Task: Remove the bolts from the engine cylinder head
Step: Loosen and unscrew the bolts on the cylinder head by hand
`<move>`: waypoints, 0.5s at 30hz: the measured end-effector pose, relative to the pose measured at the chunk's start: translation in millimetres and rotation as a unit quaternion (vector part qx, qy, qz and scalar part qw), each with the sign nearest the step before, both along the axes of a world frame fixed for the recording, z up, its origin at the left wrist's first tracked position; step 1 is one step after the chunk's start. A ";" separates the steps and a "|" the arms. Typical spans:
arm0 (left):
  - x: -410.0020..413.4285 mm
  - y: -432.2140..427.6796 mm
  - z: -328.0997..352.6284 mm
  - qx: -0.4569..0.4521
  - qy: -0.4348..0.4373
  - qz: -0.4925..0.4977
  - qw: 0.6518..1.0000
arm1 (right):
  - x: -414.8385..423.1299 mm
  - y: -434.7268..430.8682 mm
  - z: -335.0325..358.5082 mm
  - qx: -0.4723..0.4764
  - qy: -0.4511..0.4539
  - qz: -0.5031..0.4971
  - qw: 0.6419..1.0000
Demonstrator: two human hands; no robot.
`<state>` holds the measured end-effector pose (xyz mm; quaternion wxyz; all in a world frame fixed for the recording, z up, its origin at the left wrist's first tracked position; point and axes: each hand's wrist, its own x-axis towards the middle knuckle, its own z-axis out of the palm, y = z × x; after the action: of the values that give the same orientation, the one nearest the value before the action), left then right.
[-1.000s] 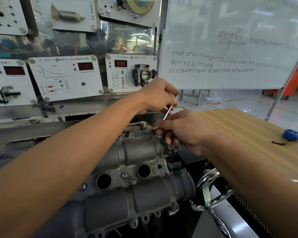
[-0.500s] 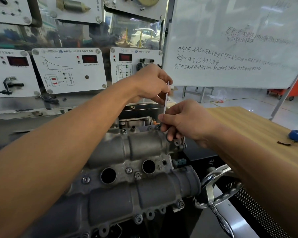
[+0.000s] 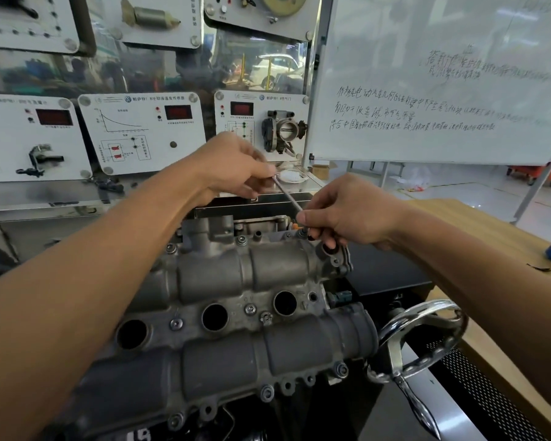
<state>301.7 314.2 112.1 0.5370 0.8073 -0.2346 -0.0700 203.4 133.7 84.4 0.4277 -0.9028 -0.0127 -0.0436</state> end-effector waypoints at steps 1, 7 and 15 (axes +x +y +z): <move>-0.9 10.7 0.1 0.048 -0.027 0.010 0.998 | -0.4 -0.2 3.0 -0.033 -0.007 0.018 0.999; -23.6 48.6 4.0 0.199 -0.106 -0.003 0.974 | -4.1 1.4 20.3 -0.262 -0.060 0.120 0.956; -40.3 51.0 14.5 0.255 -0.150 -0.070 0.953 | -10.2 1.6 14.7 -0.432 -0.163 0.152 0.874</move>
<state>261.4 365.2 126.6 0.2657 0.9000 -0.3428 -0.0429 193.2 135.3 99.1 -0.0113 -0.9646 -0.2373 -0.1145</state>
